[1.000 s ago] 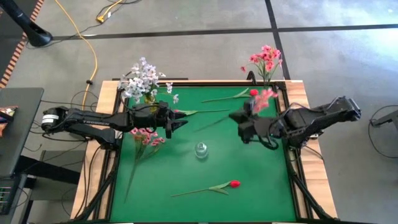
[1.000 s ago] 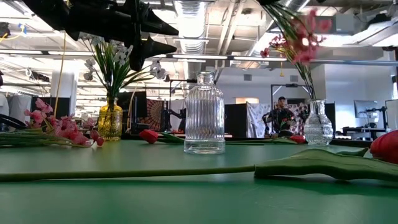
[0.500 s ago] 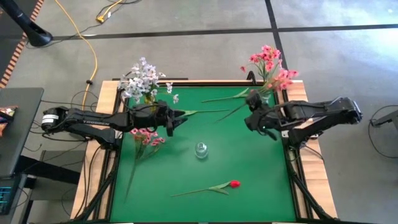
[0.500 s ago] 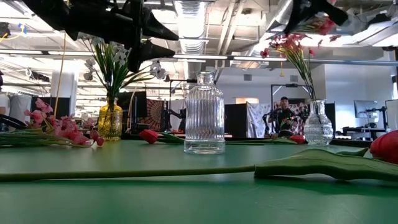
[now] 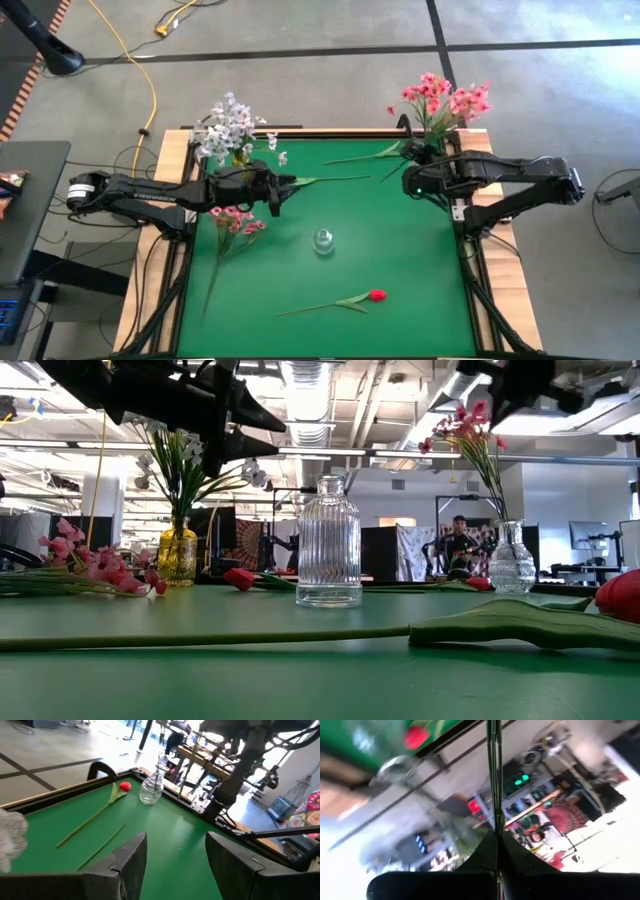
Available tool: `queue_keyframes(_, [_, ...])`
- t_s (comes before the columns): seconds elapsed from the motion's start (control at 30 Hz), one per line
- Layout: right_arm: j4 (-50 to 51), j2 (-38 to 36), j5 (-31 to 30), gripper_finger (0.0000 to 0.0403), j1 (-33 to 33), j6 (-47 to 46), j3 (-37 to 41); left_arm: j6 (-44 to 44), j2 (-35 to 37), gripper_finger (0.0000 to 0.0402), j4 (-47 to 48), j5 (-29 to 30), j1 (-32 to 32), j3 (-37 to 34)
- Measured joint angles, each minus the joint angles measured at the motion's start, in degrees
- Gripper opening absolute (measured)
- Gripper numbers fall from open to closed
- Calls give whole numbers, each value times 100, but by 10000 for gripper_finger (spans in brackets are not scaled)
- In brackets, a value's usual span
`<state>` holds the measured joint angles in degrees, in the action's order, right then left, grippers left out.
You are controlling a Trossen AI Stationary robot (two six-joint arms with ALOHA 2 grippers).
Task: Sort flowers into vase by color
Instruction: Put the bottom pink flowers into the top transparent vase
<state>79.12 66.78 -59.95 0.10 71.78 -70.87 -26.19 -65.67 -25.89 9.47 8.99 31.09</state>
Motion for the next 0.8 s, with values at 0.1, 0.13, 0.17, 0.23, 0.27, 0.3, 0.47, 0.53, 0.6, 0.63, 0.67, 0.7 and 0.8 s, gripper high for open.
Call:
queue_keyframes(0.1, [790, -2, -7, 27, -189, 9, 0, -3, -1, 190, -1, 98, -1, 0])
queue_keyframes(0.13, [992, -2, -10, 28, -260, 10, 0, -3, -1, 190, 0, 141, -1, 0])
queue_keyframes(0.17, [1085, -2, -10, 28, -347, 21, 0, -5, 0, 190, -2, 182, 0, 0])
queue_keyframes(0.23, [1057, -34, -21, 29, -517, 25, 21, -5, -1, 190, -4, 258, -1, 0])
queue_keyframes(0.27, [1065, -43, -27, 29, -607, 32, 22, -7, -2, 190, -7, 308, -2, 0])
queue_keyframes(0.3, [1072, -44, -90, 29, -705, 85, 22, -10, -1, 190, -8, 336, -1, 0])
queue_keyframes(0.47, [1081, -42, -838, 27, -1240, 224, 22, -144, -1, 190, -11, 399, -1, 0])
queue_keyframes(0.53, [1086, -67, -874, 27, -1454, 211, 22, -175, -2, 190, -11, 407, 0, 0])
queue_keyframes(0.6, [1086, -116, -892, 27, -1653, 224, 22, -179, -2, 190, -13, 407, 0, 0])
queue_keyframes(0.63, [1088, -134, -923, 27, -1747, 224, 22, -206, -1, 190, -11, 407, 0, 0])
queue_keyframes(0.67, [1087, -165, -957, 26, -1839, 224, 22, -238, -2, 190, -11, 407, 0, 0])
queue_keyframes(0.7, [1086, -208, -983, 26, -1931, 226, 22, -264, -1, 190, -13, 407, -1, 0])
queue_keyframes(0.8, [1088, -331, -990, 26, -2136, 244, 22, -345, -1, 190, -13, 406, -1, 0])
